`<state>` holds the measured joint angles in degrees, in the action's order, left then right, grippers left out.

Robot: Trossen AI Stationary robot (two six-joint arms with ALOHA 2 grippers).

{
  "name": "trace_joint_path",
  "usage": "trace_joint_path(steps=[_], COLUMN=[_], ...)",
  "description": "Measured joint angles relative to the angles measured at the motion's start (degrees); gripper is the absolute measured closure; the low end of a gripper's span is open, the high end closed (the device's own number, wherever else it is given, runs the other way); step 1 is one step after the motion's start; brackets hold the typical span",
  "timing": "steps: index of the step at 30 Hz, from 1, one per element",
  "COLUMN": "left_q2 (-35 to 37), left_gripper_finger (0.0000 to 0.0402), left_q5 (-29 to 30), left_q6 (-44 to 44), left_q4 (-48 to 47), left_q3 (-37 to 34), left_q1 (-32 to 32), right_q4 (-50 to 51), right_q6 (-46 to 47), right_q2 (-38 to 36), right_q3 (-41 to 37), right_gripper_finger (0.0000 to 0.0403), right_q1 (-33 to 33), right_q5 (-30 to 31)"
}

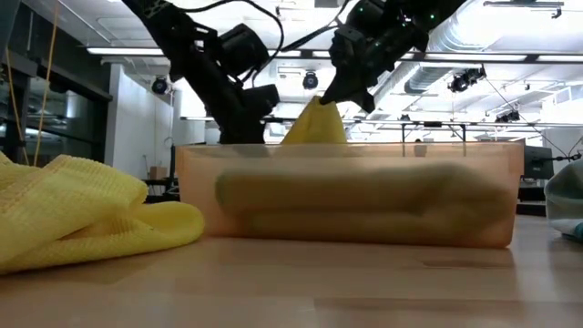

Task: Fold microfiber towels
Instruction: Fold the right yellow microfiber towel

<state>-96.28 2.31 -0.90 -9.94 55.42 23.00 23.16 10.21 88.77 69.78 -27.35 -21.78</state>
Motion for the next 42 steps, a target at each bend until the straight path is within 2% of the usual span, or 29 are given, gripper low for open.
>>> trace_joint_path(steps=[2, 5, 8, 9, 12, 14, 17, 23, 26, 31, 34, 38, 42], left_q2=[2.02, 8.65, 15.94, 18.02, 21.95, 21.98, 20.47, 10.1, 4.32, -3.45, -5.97, -6.19, -3.97], left_gripper_finger=[0.0399, 0.0399, 0.04, 0.04, 0.0401, 0.0401, 0.0401, 0.0401, 0.0401, 0.0401, 0.0402, 0.0402, 0.0402], left_q5=[-0.8, -1.43, -3.54, -4.1, -4.51, -4.48, -4.36, -4.52, -4.19, -2.0, 0.07, 0.98, 0.26], left_q6=[-0.48, 0.56, 0.89, 0.69, -0.62, -1.25, -2.01, -3.01, -2.6, -1.5, -1.45, -2.34, -5.9], left_q4=[-6.39, -17.74, -27.78, -29.48, -32.21, -31.83, -31.32, -29.66, -28.36, -18.74, -13.87, -12.69, -14.21], left_q3=[1.04, 4.86, 10.68, 12.91, 18.43, 20.5, 20.81, 18.38, 18.39, 18.44, 18.47, 18.47, 18.47], left_q1=[0.38, 1.27, 2.65, 3.07, 4.86, 5.99, 7.15, 5.7, 5.38, 7.3, 10.02, 15.39, 21.0], right_q4=[-0.3, 0.19, 3.87, 4.8, 8.97, 9.93, 13.32, 18.32, 21.02, 20.43, 19.03, 19.2, 19.05], right_q6=[0.27, 1.47, 1.25, 0.48, -1.54, -2.5, -0.6, 4.31, 4.1, 0.26, -2.87, -6.57, -7.71], right_q2=[-0.09, -0.39, -0.39, -0.39, -0.39, 0.03, 2.1, 7.48, 10.16, 9.07, 5.96, 3.01, 2.36], right_q3=[0.0, 0.63, 3.32, 4.25, 6.7, 7.08, 7.02, 6.82, 6.62, 6.73, 6.77, 6.77, 6.76], right_gripper_finger=[0.0403, 0.0403, 0.0403, 0.0403, 0.0403, 0.0403, 0.0402, 0.0402, 0.0395, 0.0347, 0.0314, 0.0287, 0.0282], right_q1=[-0.35, -1.04, -3.12, -4.01, -7.69, -10.07, -12.43, -12.02, -11.73, -12.8, -12.76, -12.03, -9.9], right_q5=[-4.52, -13.21, -20.94, -21.82, -16.87, -11.3, -7.96, 4.45, 8.01, 8.05, 5.54, -1.13, -5.38])
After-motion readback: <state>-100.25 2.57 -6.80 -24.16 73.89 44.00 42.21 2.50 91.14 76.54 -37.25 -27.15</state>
